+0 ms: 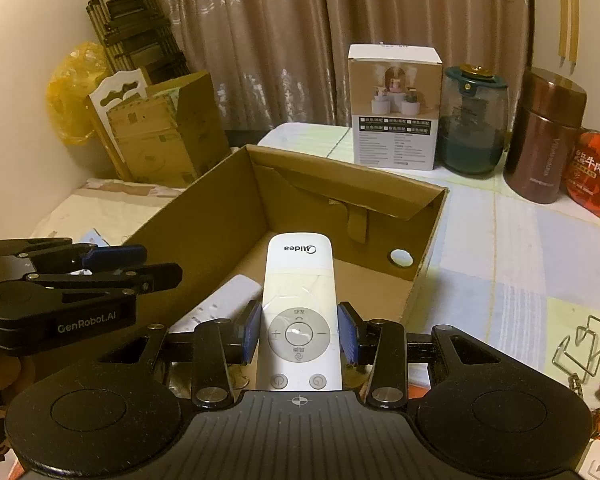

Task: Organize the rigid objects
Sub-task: 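Open both tools to drop the remotes into the cardboard box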

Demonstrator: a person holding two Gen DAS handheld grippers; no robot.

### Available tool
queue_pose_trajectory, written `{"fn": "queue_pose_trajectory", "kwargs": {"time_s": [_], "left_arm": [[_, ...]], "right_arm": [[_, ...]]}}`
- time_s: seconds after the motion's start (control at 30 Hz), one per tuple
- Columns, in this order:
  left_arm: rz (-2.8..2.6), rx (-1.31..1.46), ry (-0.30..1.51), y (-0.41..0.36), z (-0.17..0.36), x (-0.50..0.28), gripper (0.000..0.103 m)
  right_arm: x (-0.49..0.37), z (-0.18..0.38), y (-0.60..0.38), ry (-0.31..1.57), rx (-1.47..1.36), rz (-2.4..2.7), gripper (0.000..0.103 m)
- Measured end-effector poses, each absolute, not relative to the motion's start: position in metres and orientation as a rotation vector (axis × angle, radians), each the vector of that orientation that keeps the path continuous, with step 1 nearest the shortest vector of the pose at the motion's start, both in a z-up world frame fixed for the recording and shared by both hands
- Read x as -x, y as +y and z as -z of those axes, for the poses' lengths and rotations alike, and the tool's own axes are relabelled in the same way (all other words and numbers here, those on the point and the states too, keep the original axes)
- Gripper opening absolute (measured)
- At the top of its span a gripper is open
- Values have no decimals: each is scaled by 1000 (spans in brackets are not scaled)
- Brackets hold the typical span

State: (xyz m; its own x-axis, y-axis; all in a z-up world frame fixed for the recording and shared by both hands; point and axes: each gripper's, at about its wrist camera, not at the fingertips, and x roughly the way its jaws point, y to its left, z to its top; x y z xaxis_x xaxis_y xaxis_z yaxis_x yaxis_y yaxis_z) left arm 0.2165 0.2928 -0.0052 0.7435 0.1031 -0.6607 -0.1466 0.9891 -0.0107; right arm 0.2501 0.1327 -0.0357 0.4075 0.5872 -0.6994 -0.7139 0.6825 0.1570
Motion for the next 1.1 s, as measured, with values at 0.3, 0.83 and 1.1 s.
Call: {"fn": "queue_pose_trajectory", "kwargs": {"time_s": [0.3,0.83,1.1], "left_arm": [[-131,61,720,290,3,-212,34],[-138,68,714,290,2,-209,34],[-149,96,694,286,-9,-196,34]], "right_arm": [[-246,36,135,814,180,-829,38],[-246,41,136,846,162,-842,38],[-244,22,119,815,94,-855,38]]}}
